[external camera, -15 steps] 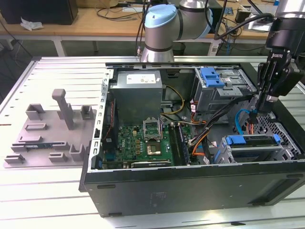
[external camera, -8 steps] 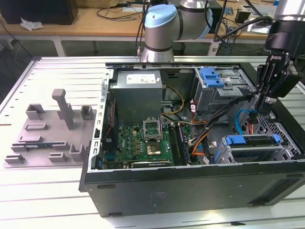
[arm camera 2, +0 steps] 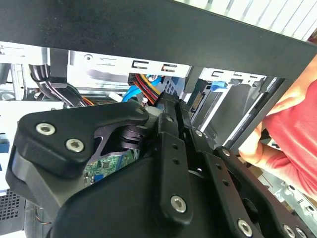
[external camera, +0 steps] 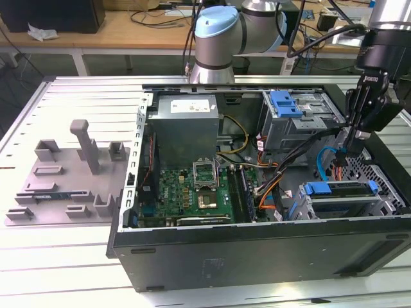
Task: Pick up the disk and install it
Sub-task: 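Insert the first disk wire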
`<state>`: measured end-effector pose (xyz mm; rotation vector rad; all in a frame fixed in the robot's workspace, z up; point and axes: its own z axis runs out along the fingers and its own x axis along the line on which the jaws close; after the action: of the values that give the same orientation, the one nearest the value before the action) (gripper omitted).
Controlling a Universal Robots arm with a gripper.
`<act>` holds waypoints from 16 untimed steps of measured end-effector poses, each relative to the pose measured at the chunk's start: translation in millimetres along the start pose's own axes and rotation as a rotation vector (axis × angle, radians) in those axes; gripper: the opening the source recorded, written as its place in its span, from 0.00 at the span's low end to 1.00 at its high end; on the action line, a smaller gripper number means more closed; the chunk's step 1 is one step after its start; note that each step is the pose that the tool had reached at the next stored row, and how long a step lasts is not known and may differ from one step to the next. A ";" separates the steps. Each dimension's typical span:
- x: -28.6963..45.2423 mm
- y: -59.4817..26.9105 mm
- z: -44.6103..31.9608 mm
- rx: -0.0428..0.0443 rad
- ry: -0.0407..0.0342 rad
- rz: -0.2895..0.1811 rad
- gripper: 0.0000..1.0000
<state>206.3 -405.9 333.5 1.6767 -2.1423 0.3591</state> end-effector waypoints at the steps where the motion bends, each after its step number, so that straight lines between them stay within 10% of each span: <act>1: -0.1 0.0 0.1 0.0000 0.0000 0.000 0.16; 12: 0.7 5.2 1.1 0.0016 -0.0002 -0.003 0.16; 16: 4.0 8.6 -0.2 0.0039 -0.0168 -0.016 0.16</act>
<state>197.1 -407.1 335.9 1.7035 -2.1406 0.3461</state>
